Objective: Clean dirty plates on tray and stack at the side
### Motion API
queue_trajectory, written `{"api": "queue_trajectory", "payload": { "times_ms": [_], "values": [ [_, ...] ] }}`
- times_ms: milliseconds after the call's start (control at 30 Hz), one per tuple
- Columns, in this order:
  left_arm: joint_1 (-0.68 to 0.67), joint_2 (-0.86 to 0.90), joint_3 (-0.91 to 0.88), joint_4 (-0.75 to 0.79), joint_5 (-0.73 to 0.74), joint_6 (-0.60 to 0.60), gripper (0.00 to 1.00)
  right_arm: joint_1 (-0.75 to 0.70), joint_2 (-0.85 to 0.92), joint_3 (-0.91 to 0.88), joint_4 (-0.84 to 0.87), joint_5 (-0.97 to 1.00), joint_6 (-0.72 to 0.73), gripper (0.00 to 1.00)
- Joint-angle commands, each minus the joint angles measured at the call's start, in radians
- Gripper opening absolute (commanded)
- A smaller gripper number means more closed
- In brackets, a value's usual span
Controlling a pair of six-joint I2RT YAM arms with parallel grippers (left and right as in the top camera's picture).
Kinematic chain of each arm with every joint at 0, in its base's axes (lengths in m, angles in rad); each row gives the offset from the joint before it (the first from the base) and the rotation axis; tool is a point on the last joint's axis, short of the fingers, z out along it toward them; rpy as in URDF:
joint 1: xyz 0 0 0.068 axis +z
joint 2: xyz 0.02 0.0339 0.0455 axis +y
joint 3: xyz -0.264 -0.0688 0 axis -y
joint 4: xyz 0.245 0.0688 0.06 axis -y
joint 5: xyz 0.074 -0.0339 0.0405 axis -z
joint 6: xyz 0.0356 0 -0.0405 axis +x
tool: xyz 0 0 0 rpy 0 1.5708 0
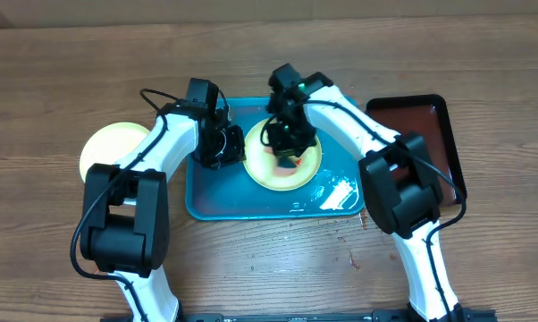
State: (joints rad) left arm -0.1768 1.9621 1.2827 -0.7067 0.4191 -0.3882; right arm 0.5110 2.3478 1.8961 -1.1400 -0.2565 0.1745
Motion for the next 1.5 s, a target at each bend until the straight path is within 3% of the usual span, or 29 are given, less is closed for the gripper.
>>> {"api": "queue_trajectory", "payload": {
  "times_ms": [0,133,333,633,800,933,1133,1467],
  "values": [
    [0.0,-0.002,0.008,0.005,0.019,0.018,0.04,-0.042,0.018,-0.008,-0.036,0.31,-0.006,0.04],
    [0.0,-0.002,0.008,0.005,0.018,0.018,0.04,-0.042,0.018,-0.008,-0.066,0.454,-0.007,0.04],
    [0.0,-0.002,0.008,0.005,0.015,0.018,0.04,-0.023,0.018,-0.008,-0.049,0.518,-0.004,0.04],
    [0.001,-0.002,0.008,0.018,0.019,0.013,0.05,0.035,0.018,-0.012,-0.015,0.403,0.005,0.04],
    [-0.014,-0.002,0.008,0.057,0.027,-0.009,0.35,0.053,0.018,-0.025,0.039,0.307,0.043,0.04],
    [-0.039,-0.002,0.008,0.09,0.026,-0.032,0.43,0.051,0.019,-0.025,0.052,0.216,0.104,0.04],
    [-0.064,0.008,0.008,0.12,0.023,-0.08,0.44,0.055,0.023,-0.025,0.097,-0.013,0.149,0.04],
    [-0.065,0.029,0.006,0.102,-0.008,-0.084,0.35,0.065,0.023,-0.025,0.14,-0.167,0.224,0.04]
  ]
}}
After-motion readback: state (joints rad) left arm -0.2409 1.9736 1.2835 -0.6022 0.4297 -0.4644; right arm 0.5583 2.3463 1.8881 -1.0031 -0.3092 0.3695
